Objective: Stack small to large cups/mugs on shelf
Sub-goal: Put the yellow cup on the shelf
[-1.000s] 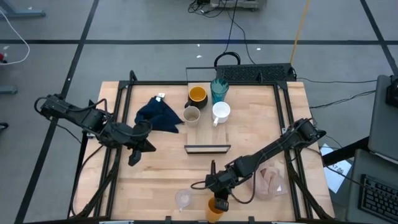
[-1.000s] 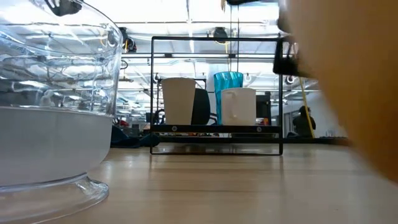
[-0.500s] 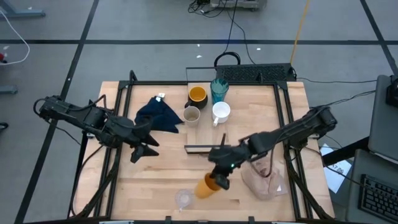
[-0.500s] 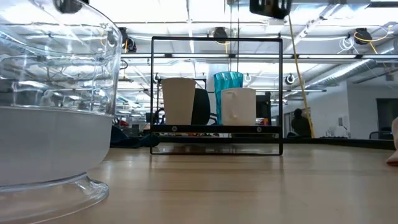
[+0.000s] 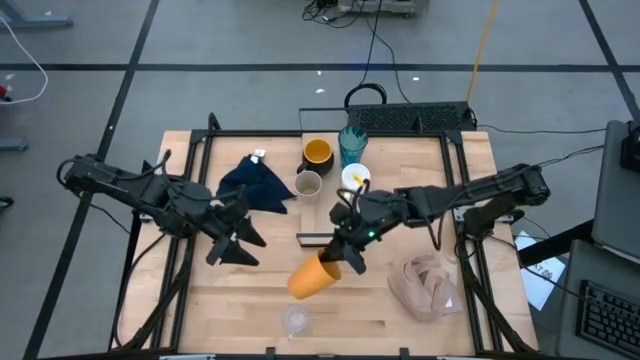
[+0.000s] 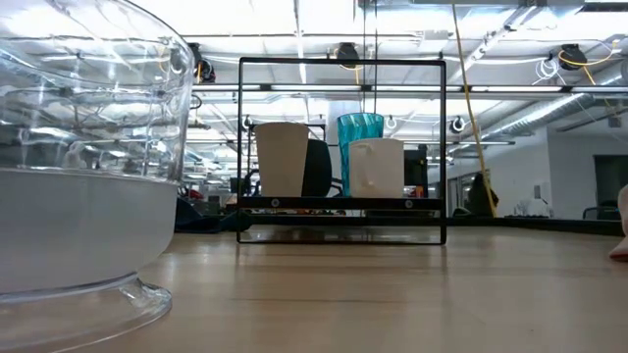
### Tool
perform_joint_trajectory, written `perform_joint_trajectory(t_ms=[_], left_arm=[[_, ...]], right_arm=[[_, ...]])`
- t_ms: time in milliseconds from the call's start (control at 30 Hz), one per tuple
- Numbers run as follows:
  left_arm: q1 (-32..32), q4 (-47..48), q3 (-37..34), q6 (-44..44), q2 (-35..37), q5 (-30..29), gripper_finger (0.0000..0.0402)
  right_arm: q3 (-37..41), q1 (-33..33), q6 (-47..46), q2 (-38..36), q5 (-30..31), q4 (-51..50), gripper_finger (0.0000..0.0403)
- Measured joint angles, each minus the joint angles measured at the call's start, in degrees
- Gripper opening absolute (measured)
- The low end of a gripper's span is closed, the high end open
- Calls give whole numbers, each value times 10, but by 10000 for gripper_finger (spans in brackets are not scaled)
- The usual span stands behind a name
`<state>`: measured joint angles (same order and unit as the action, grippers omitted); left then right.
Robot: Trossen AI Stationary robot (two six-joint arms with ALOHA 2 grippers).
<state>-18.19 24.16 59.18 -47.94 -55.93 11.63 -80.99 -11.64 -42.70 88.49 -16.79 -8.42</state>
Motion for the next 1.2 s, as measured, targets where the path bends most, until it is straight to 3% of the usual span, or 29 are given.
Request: perform_joint_trajectory(t_ms=[100, 367, 633, 1200], left_arm=[[-3, -12, 1, -7, -13, 6, 360], [-2, -80, 0, -15, -63, 67, 330], [0, -125, 0, -23, -75, 79, 319], [3, -156, 1, -48, -123, 101, 318]], right_arm=[[0, 7, 0, 0, -4, 7, 0], [0, 22, -40, 52, -89, 97, 0], [0, 43, -46, 79, -120, 138, 0], [0, 70, -41, 82, -126, 164, 0]])
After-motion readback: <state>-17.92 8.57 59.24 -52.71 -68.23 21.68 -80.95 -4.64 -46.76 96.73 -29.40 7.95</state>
